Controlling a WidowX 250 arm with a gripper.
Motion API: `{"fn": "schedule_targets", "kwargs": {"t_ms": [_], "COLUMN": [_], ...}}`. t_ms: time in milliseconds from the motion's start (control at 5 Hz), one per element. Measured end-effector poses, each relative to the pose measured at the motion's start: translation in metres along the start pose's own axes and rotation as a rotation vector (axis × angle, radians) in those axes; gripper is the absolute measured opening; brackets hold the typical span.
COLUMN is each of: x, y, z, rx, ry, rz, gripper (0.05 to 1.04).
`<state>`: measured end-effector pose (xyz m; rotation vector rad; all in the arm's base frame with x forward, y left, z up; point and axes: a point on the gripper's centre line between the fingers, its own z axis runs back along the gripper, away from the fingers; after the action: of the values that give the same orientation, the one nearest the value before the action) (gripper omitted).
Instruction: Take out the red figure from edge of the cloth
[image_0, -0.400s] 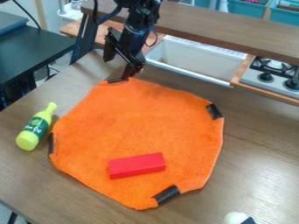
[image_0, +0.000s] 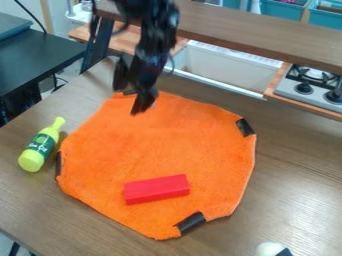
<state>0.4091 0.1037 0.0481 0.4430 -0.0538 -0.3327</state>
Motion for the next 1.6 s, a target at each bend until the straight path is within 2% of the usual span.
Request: {"fn": "schedule_targets", "kwargs": {"t_ms": [200,400,600,800,1000,1400,1600], "x": [-0.018,-0.053,-0.071,-0.079,-0.080,-0.077,-0.076], "y": [-0.013,-0.023,-0.048,-0.074,-0.098,-0.126,-0.134], "z": [0.049,0.084,0.079,0.059,0.040,0.023,0.019], "rx": [-0.032,-0.066,-0.233,-0.324,-0.452,-0.417,-0.429], "ry": [-0.163,-0.307,-0.374,-0.353,-0.350,-0.339,-0.330], "rz": [-0.115,-0.206,-0.337,-0.408,-0.496,-0.595,-0.611], "gripper": [0.999,0.999,0.999,0.999,0.999,0.999,0.999]}}
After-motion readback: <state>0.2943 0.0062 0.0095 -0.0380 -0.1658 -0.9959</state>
